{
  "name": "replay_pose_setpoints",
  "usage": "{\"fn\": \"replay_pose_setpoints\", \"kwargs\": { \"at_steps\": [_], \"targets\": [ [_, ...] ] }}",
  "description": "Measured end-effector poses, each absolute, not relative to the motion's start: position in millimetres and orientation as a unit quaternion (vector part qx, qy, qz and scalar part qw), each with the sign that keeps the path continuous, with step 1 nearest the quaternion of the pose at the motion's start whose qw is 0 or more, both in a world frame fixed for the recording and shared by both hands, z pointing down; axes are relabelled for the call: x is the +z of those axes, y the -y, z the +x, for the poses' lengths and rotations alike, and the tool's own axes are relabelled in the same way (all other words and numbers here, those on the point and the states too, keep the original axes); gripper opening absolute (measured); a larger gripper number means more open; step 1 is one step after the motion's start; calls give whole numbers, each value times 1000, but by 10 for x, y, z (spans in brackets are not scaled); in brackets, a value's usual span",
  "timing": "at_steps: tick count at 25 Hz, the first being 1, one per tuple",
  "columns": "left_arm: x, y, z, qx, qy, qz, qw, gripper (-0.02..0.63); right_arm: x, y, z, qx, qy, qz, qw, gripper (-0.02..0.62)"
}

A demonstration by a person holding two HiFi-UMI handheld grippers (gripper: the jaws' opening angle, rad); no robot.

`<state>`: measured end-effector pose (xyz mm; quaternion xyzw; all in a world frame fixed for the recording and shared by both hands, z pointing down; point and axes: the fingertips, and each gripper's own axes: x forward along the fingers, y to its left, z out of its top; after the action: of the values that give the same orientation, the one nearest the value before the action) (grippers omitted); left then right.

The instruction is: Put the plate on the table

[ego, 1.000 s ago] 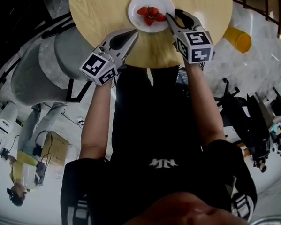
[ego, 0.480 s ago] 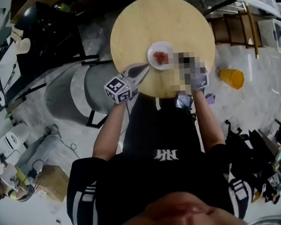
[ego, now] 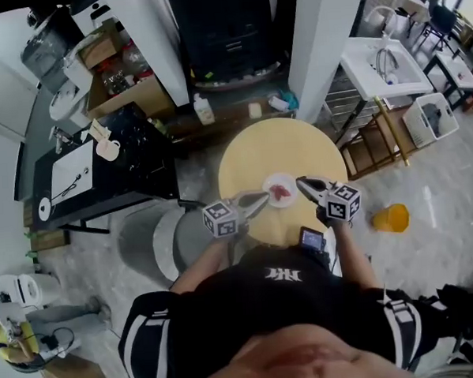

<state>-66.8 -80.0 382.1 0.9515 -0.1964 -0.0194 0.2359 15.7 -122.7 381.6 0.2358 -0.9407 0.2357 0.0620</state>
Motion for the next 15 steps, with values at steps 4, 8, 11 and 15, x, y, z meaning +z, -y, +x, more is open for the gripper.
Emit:
{"fn": "replay_pose_setpoints", "kwargs": {
  "at_steps": [4,8,11,15],
  "targets": [
    [3591,650,-505,-44,204,951,229,2,3428,967,273,257,941,217,-28,2],
    [3449,311,-345,-45,215,951,216,2,3394,604,468,271,942,191,-48,2],
    [3410,50,-255,-45,234,948,211,2,3385,324,619,277,943,171,-64,2],
    [3412,-356,-90,-52,246,944,213,2,3495,-166,746,241,957,154,-36,2]
  ]
}}
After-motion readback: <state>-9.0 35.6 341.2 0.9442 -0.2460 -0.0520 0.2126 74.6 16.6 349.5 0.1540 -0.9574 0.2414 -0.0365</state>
